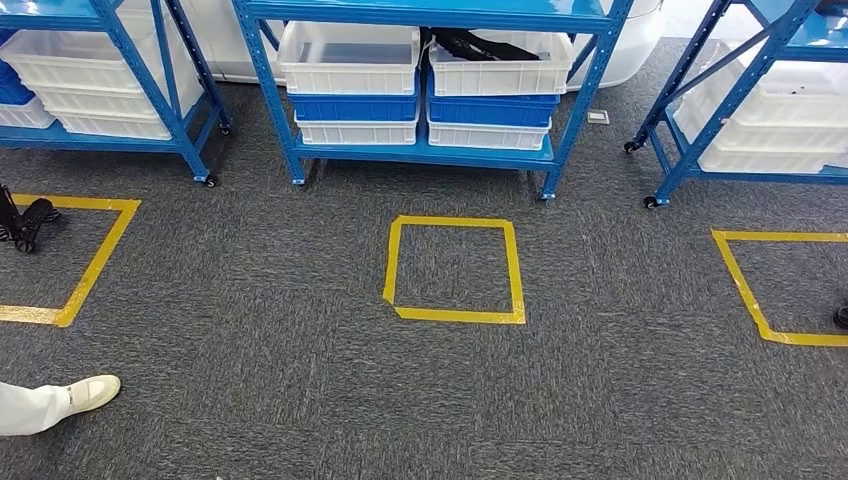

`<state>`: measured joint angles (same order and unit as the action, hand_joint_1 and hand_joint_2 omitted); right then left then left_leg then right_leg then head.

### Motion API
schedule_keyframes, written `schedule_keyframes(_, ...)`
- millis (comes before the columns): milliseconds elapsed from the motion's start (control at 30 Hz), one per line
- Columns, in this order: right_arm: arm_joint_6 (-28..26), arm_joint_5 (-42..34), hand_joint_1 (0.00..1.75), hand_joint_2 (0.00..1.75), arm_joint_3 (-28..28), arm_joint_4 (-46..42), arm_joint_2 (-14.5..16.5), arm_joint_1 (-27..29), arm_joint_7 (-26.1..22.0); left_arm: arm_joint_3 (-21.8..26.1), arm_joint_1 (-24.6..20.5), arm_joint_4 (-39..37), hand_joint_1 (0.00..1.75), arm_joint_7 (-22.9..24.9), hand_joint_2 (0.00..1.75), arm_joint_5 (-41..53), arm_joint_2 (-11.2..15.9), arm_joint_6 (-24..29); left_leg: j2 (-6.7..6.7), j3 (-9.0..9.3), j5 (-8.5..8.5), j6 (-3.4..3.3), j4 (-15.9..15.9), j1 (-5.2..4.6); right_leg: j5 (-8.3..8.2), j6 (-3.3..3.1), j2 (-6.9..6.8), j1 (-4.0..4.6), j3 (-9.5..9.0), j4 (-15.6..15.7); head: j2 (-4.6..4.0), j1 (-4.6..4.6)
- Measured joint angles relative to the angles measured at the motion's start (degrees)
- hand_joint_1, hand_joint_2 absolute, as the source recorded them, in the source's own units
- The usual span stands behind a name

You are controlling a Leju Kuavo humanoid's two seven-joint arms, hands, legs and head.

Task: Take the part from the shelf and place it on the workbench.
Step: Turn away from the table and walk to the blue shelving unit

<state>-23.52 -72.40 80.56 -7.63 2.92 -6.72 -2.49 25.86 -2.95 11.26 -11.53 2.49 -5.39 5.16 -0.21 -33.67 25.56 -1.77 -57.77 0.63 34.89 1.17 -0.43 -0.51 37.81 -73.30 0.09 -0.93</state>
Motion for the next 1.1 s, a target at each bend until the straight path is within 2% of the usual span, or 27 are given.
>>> schedule_keyframes(33,0.0,-0.02,0.0,0.0,-0.01,0.0,-0.02,0.1,0.01,0.0,0.0,0.0,0.0,-0.01,0.0,0.01,0.01,0.0,-0.38,0.05,0.02,0.02,-0.01,0.02,-0.22,0.44,0.09,-0.14,0.73,-0.89,0.0,0.0)
schedule_keyframes(67,0.0,-0.04,0.0,0.0,-0.01,0.0,-0.04,0.17,0.01,0.0,0.0,0.0,0.0,-0.01,0.0,0.01,0.01,0.0,-0.72,0.16,0.05,0.09,-0.02,0.05,-1.36,1.04,0.11,-0.29,0.35,0.54,0.0,0.0)
schedule_keyframes(133,0.0,-0.07,0.0,0.0,-0.02,0.0,-0.11,0.22,0.02,0.0,0.01,0.0,0.0,0.0,0.0,0.04,-0.02,0.01,-1.31,0.43,0.18,0.4,-0.06,0.15,-5.0,2.13,0.17,-0.62,-2.94,8.45,0.0,0.05)
schedule_keyframes(167,0.0,-0.09,0.0,0.0,-0.02,0.0,-0.13,0.19,0.03,0.0,0.01,0.0,0.0,0.02,0.0,0.05,-0.03,0.03,-1.53,0.5,0.34,0.73,-0.14,0.03,-6.41,2.19,0.24,-0.66,-4.54,12.16,0.0,0.07)
schedule_keyframes(200,0.0,-0.11,0.0,0.0,-0.02,0.0,-0.12,0.14,0.04,0.0,0.0,0.0,0.0,0.05,0.0,0.09,-0.03,0.08,-1.68,0.53,0.51,1.1,-0.17,-0.08,-7.21,1.87,0.3,-0.62,-5.58,14.59,0.0,0.06)
schedule_keyframes(233,0.0,-0.13,0.0,0.0,-0.02,0.0,-0.1,0.09,0.06,0.0,0.02,0.0,0.0,0.09,0.0,0.16,-0.02,0.13,-1.78,0.56,0.68,1.48,-0.13,-0.17,-7.4,1.3,0.34,-0.48,-5.93,15.55,0.0,0.05)
schedule_keyframes(300,-0.02,-0.15,0.0,0.0,-0.02,0.01,-0.11,0.03,0.09,0.0,0.05,0.0,0.0,0.19,0.0,0.33,0.01,0.25,-1.8,0.71,0.98,2.18,-0.06,-0.08,-7.34,0.08,0.34,-0.37,-6.16,15.61,0.0,0.01)
schedule_keyframes(367,-0.07,-0.19,0.0,0.0,-0.02,0.02,-0.14,0.04,0.09,0.02,0.07,0.0,0.0,0.26,0.0,0.42,0.03,0.43,-1.16,0.14,2.03,2.76,-1.91,0.13,-7.27,-0.8,0.3,-0.6,-6.89,15.78,0.0,-0.14)
schedule_keyframes(400,-0.1,-0.2,0.0,0.0,-0.02,0.02,-0.15,0.05,0.09,0.03,0.06,0.0,0.0,0.28,0.0,0.42,0.03,0.52,-0.76,-1.05,3.32,2.99,-4.5,0.19,-7.18,-1.21,0.25,-0.72,-7.37,15.85,0.0,-0.24)
schedule_keyframes(467,-0.14,-0.21,0.0,0.0,-0.02,0.02,-0.15,0.08,0.09,0.07,0.09,-0.01,0.0,0.35,0.0,0.44,-0.02,0.62,-0.26,-5.12,6.59,3.3,-12.08,0.2,-6.73,-1.85,0.14,-0.56,-7.99,15.83,0.0,-0.4)
schedule_keyframes(500,-0.14,-0.21,0.0,0.0,-0.02,0.02,-0.15,0.11,0.09,0.09,0.11,-0.02,0.0,0.39,0.0,0.45,-0.04,0.64,-0.23,-7.19,7.47,3.36,-15.37,0.2,-6.41,-2.0,0.13,-0.45,-8.34,15.83,0.0,-0.37)
schedule_keyframes(533,-0.14,-0.21,0.0,0.0,-0.02,0.02,-0.15,0.16,0.1,0.12,0.14,-0.02,0.0,0.43,0.0,0.47,-0.04,0.66,-0.22,-8.49,7.17,3.32,-16.89,0.2,-6.04,-2.05,0.14,-0.36,-8.78,15.82,0.0,-0.39)
schedule_keyframes(567,-0.15,-0.21,0.0,0.0,-0.02,0.02,-0.15,0.22,0.1,0.14,0.16,-0.02,0.0,0.45,0.0,0.48,-0.05,0.7,-0.21,-8.73,5.7,3.18,-16.24,0.19,-5.59,-1.99,0.17,-0.31,-9.35,15.82,0.0,-0.39)
schedule_keyframes(600,-0.15,-0.21,0.0,0.0,-0.02,0.02,-0.15,0.27,0.11,0.17,0.18,-0.02,0.0,0.46,0.0,0.48,-0.04,0.73,-0.15,-7.87,3.29,2.94,-13.47,0.17,-5.07,-1.87,0.2,-0.28,-10.07,15.82,0.0,-0.39)
schedule_keyframes(633,-0.16,-0.21,0.0,0.0,-0.02,0.02,-0.13,0.32,0.11,0.19,0.2,-0.02,0.0,0.47,0.0,0.48,-0.03,0.75,0.0,-6.36,0.66,2.6,-9.55,0.12,-4.5,-1.71,0.21,-0.27,-10.66,15.84,0.0,-0.4)
schedule_keyframes(667,-0.16,-0.21,0.0,0.0,-0.02,0.02,-0.11,0.31,0.12,0.2,0.21,-0.02,0.0,0.48,0.0,0.48,-0.01,0.77,0.18,-4.76,-0.95,2.28,-6.06,-0.07,-3.88,-1.44,0.19,-0.07,-11.15,15.85,0.0,-0.35)
schedule_keyframes(700,-0.17,-0.21,0.0,0.0,-0.02,0.02,-0.09,0.27,0.13,0.21,0.19,-0.02,0.0,0.48,0.0,0.49,0.0,0.77,0.3,-3.6,-1.75,1.94,-3.6,-0.27,-3.35,-1.12,0.16,0.05,-11.49,15.95,0.0,-0.34)
schedule_keyframes(733,-0.19,-0.21,0.0,0.0,-0.02,0.02,-0.07,0.21,0.15,0.21,0.17,-0.02,0.0,0.49,0.0,0.49,0.0,0.77,0.36,-3.01,-1.66,1.61,-2.37,-0.48,-3.03,-0.76,0.12,0.17,-11.91,16.08,0.0,-0.32)
schedule_keyframes(833,-0.22,-0.21,0.0,0.0,-0.02,0.02,-0.05,0.04,0.2,0.22,0.16,-0.01,0.0,0.49,0.0,0.5,-0.05,0.77,0.01,-2.18,-0.61,0.55,-1.55,-0.51,-3.0,0.28,0.06,0.26,-13.01,15.82,0.0,-0.29)
schedule_keyframes(867,-0.24,-0.21,0.0,0.0,-0.02,0.02,-0.05,0.02,0.21,0.22,0.2,-0.01,0.0,0.49,0.0,0.5,-0.08,0.77,-0.12,-1.59,-0.41,0.19,-1.23,-0.36,-2.88,0.49,0.1,0.26,-12.31,14.42,0.0,-0.21)
schedule_keyframes(900,-0.26,-0.21,0.0,0.0,-0.02,0.02,-0.05,-0.01,0.21,0.22,0.22,-0.01,0.0,0.49,0.0,0.5,-0.1,0.77,-0.25,-0.95,-0.24,-0.09,-0.94,-0.2,-2.5,0.54,0.15,0.24,-10.71,11.85,0.0,-0.06)
schedule_keyframes(1000,-0.28,-0.21,0.0,0.0,-0.02,0.02,-0.09,0.02,0.23,0.24,0.22,-0.01,0.0,0.49,0.0,0.5,-0.11,0.77,-0.61,0.37,0.9,-0.5,-0.64,-0.09,0.62,0.4,0.26,0.11,-2.58,1.32,0.0,0.27)
schedule_keyframes(1033,-0.28,-0.21,0.0,0.0,-0.02,0.02,-0.1,0.07,0.24,0.24,0.23,-0.01,0.0,0.5,0.0,0.5,-0.12,0.77,-0.81,0.93,1.43,-0.48,-0.64,-0.08,1.47,0.49,0.26,0.05,-0.5,-0.3,0.0,0.3)
schedule_keyframes(1067,-0.28,-0.22,0.0,0.0,-0.02,0.02,-0.11,0.17,0.26,0.24,0.27,-0.01,0.0,0.52,0.0,0.5,-0.14,0.77,-1.02,1.66,2.01,-0.41,-0.64,-0.07,1.4,0.81,0.26,-0.02,0.61,0.01,0.0,0.34)
schedule_keyframes(1100,-0.28,-0.22,0.0,0.0,-0.02,0.02,-0.13,0.28,0.27,0.24,0.35,-0.02,0.0,0.53,0.0,0.5,-0.17,0.77,-1.18,2.52,2.64,-0.28,-0.64,-0.05,0.13,1.35,0.26,-0.11,0.85,2.16,0.0,0.34)
